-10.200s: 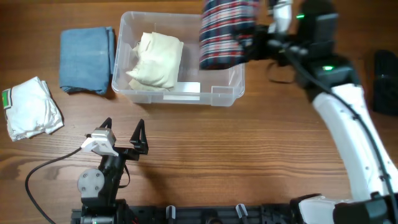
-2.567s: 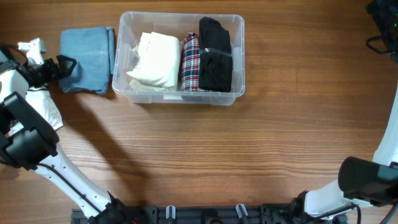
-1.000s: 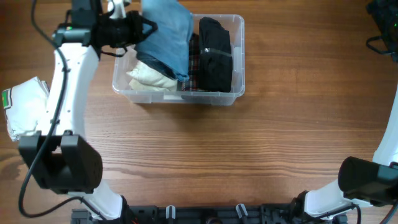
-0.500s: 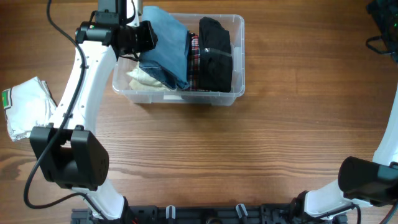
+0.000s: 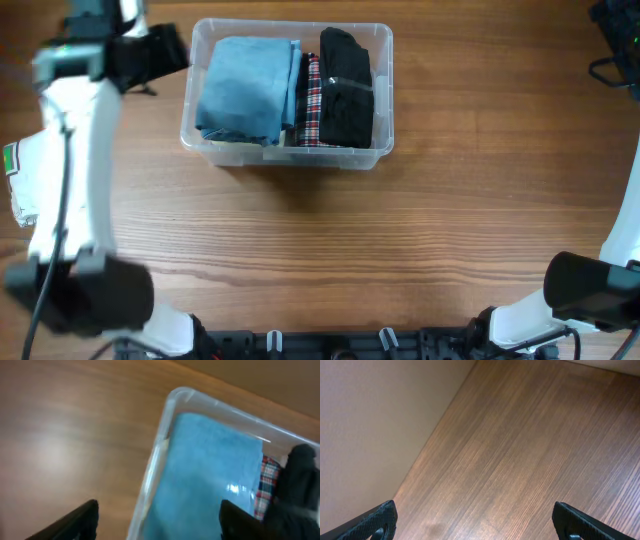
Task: Pack container
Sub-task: 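Move the left gripper to the white folded shirt and grasp it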
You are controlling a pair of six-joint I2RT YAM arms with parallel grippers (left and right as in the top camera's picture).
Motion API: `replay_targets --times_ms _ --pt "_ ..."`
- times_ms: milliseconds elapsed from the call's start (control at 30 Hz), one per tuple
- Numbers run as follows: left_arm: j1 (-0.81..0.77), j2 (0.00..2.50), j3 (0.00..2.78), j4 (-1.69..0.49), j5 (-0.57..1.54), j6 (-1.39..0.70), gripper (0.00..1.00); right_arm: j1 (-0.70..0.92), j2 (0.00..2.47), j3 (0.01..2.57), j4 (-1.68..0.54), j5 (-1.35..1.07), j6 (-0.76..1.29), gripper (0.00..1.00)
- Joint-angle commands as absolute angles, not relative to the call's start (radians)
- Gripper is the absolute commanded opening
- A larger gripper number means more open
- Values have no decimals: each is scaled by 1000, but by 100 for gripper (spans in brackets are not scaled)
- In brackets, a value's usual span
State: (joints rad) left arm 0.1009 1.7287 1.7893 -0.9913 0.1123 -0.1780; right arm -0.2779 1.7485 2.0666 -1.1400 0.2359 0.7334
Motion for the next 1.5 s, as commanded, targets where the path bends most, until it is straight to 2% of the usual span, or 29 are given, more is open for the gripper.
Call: replay_targets --times_ms 0,67,167,233,333,500,667,733,967,1233,1467 --pt "214 1599 1822 -1098 72 -226 78 -275 1746 2066 -1138 237 743 100" --pt "303 1595 1820 -1193 -22 -239 81 -275 1746 2066 -1138 237 743 100" --pt "408 1631 1817 -1301 -149 -252 94 -275 1746 2066 -1138 237 743 100" --pt "488 1669 1817 -1330 -177 -252 99 -275 1746 2066 -1138 237 743 100" --pt "564 1757 1816 -1316 -173 -250 100 -275 1746 2066 -1138 237 743 100" --pt "593 1959 1816 -1234 -174 -186 100 -275 1746 2066 -1138 237 743 100" --pt "599 2058 1816 -1125 -24 65 100 -275 1746 2066 -1138 237 743 100" --pt "601 2067 1816 -1100 -19 102 100 -275 1746 2066 -1138 237 743 100" --pt "601 2191 1816 -1095 -60 118 99 -275 1746 2066 -1138 237 743 100" --pt "601 2224 1816 -1084 -196 18 97 -275 1746 2066 -1138 237 743 100" --pt "585 2280 1816 -1068 -162 91 99 -275 1746 2066 -1138 237 743 100"
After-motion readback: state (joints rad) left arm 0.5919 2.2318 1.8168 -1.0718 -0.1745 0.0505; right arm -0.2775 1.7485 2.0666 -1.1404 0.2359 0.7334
